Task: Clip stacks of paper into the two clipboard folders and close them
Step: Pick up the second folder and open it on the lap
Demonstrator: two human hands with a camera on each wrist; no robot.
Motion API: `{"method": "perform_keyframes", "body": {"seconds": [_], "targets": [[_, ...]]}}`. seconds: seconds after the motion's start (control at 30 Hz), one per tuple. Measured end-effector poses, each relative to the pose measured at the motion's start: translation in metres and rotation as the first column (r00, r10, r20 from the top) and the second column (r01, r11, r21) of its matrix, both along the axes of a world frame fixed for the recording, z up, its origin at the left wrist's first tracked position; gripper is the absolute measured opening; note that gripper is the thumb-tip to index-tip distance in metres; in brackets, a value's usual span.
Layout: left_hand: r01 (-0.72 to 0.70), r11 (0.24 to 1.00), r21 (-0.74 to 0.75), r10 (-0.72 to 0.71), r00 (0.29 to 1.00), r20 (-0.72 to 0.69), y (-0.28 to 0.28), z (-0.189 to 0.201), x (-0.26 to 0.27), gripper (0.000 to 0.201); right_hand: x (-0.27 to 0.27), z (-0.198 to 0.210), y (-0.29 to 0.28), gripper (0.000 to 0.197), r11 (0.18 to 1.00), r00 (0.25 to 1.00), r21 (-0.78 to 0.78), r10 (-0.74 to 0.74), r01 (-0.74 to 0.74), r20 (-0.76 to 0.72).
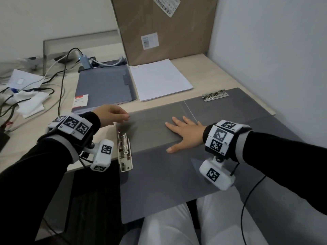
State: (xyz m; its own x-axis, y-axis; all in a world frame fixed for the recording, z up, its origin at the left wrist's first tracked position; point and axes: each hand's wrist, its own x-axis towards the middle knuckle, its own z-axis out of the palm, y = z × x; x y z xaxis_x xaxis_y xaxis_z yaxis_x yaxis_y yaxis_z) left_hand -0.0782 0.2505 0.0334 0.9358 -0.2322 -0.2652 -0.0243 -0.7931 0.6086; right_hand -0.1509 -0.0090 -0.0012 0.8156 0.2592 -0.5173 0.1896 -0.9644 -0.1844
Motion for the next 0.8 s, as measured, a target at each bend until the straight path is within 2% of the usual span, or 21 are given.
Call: {"method": "perform_keyframes", "body": {"seconds": [0.1, 0.27, 0.4, 0.47, 0.63, 0.73, 0.8], "targets": [[0.061, 0.998, -0.014, -0.061, 0.998, 0.002, -0.014, 0.009, -0.003, 0.022, 0.0, -0.002, 0.015, 0.101, 0.998, 1.0, 0.049, -0.028, 0.028, 0.003], [0.166, 0.985, 0.046, -0.169, 0.984, 0.056, -0.048, 0.017, -0.007, 0.028, 0.009, 0.016, 0.009, 0.082, 0.957, 0.984, 0.279, -0.123, 0.083, 0.129], [0.228, 0.973, 0.042, -0.23, 0.971, 0.061, -0.088, 0.011, -0.012, 0.036, 0.018, 0.035, -0.036, 0.065, 0.961, 0.939, 0.246, -0.193, 0.124, 0.283], [0.246, 0.967, 0.067, -0.249, 0.968, 0.035, -0.111, 0.004, -0.012, 0.042, 0.028, 0.036, -0.06, 0.06, 0.96, 0.919, 0.223, -0.237, 0.171, 0.314], [0.334, 0.905, 0.265, -0.341, 0.94, -0.02, -0.16, -0.013, -0.009, 0.072, 0.059, 0.019, -0.101, 0.07, 0.957, 0.92, 0.052, -0.29, 0.286, 0.265], [0.382, 0.842, 0.381, -0.357, 0.924, -0.137, -0.165, -0.027, -0.004, 0.093, 0.069, 0.011, -0.106, 0.074, 0.96, 0.93, -0.009, -0.267, 0.278, 0.251], [0.401, 0.821, 0.406, -0.369, 0.916, -0.159, -0.165, -0.034, -0.001, 0.101, 0.075, 0.005, -0.106, 0.073, 0.967, 0.94, -0.005, -0.245, 0.253, 0.237]]}}
